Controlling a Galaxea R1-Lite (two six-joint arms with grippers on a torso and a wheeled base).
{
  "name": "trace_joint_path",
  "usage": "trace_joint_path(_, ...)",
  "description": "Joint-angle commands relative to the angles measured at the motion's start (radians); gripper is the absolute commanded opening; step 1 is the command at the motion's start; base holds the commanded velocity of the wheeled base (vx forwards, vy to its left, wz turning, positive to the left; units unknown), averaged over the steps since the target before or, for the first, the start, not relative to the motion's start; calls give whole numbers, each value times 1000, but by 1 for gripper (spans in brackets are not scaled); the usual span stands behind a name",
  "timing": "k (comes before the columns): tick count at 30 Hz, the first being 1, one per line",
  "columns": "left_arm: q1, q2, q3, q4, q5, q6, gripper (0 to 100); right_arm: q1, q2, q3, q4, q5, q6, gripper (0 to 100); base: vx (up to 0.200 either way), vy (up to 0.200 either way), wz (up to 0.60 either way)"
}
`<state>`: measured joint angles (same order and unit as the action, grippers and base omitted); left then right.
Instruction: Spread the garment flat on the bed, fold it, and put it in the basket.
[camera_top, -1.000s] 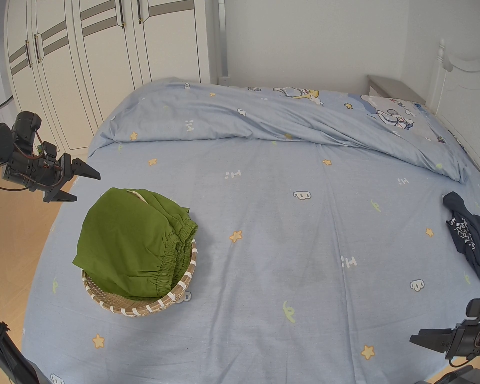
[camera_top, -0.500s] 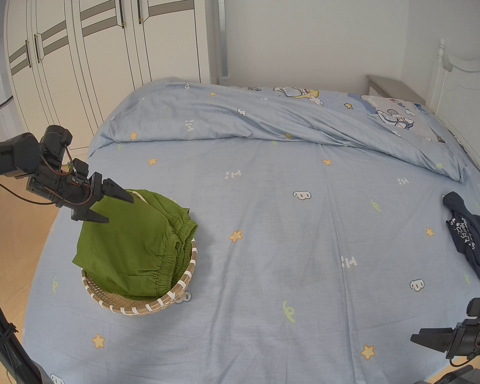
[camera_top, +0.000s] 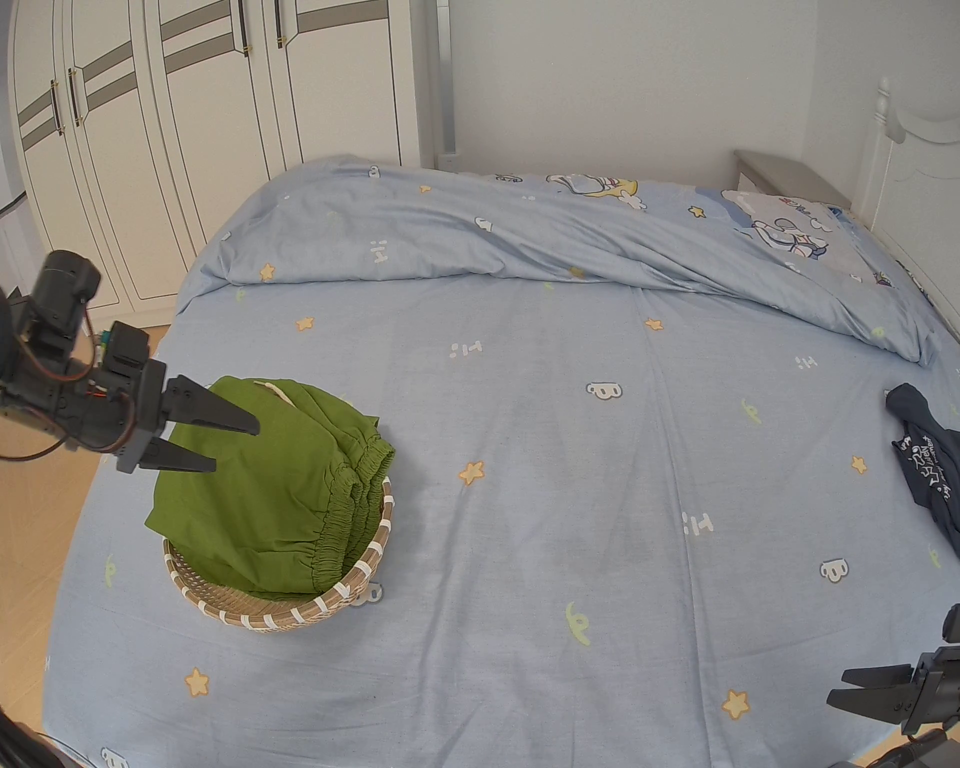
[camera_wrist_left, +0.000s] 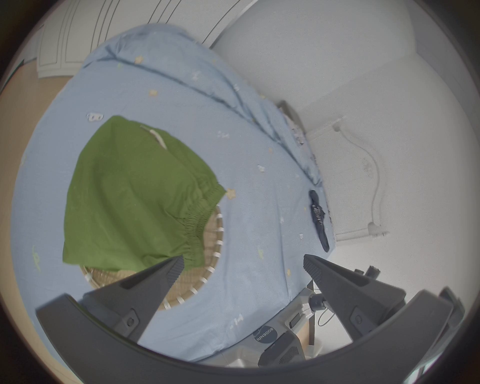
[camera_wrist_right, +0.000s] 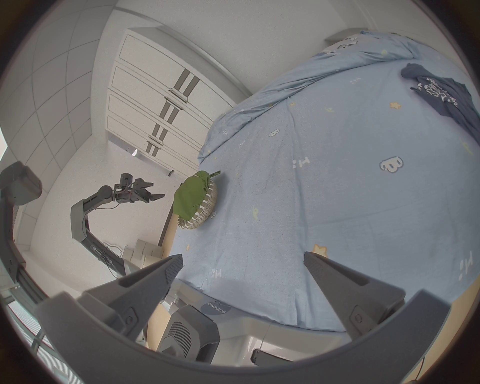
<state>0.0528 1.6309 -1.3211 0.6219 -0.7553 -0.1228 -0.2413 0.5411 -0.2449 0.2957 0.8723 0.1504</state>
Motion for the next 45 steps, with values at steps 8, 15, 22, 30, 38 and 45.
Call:
trace_joint_path(8,-162,-1493,681,56,-118,55,100,266,-329,-304,643,-19,-75,100,0,0,0)
trace_joint_path(15,-197,-1542,738,150,-96,94,100,204,-464,-318,720,-47,-86,100,0,0,0)
trace_joint_path(22,-194,-1542,959,-283,214,92,100,206,-467,-292,640,-225,-88,100,0,0,0)
trace_joint_path(30,-198,-1517,1142,-484,743,60,100,203,-469,-194,404,-426,-97,100,0,0,0)
trace_joint_path(38,-200,-1543,1313,-651,952,60,100,243,-533,-11,148,-639,-186,100,0,0,0)
trace_joint_path(45,-169,-1514,1316,-659,938,87,100,244,-538,191,-237,-777,-270,100,0,0,0)
